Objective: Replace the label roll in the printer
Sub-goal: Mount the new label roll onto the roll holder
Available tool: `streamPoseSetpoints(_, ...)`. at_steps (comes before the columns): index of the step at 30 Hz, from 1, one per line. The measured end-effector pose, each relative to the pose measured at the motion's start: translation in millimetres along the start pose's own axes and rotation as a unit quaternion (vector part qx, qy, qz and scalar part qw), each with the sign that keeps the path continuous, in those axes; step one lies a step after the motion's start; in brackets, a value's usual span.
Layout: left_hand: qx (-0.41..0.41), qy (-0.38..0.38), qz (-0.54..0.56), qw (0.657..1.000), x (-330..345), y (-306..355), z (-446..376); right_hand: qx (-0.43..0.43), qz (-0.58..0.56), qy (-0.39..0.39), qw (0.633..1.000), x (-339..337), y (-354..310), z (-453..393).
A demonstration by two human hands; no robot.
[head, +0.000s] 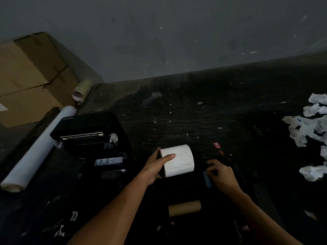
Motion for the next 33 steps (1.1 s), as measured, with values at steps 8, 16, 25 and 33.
streamPoseSetpoints(8,0.03,0.02,-0.022,0.999,5.3,-3.2,6.4,-0.032,0.092,0.017,0.995,7.4,13.1,8.7)
streamPoseSetpoints(16,0.081,0.069,0.018,0.994,14.0,-8.0,23.8,-0.014,-0.003,0.113,0.993,-3.9,-1.1,28.7)
streamPoseSetpoints(25,0.114,0.062,-0.01,0.991,6.2,-29.0,45.3,0.016,-0.012,-0.077,0.997,2.7,-5.4,79.2)
streamPoseSetpoints(33,0.136,0.029,-0.026,0.99,5.2,-46.1,60.9,-0.045,0.03,-0.13,0.99,19.2,-16.5,101.3)
Point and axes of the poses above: each hand's wrist, its own z-axis away from the middle knuckle, its own x-axis out of the palm, y = z × x, the point moved 2 cm from there along -z, towards the middle knuckle, and after that the axes turned 5 degrees about -z, right-handed, at the moved point
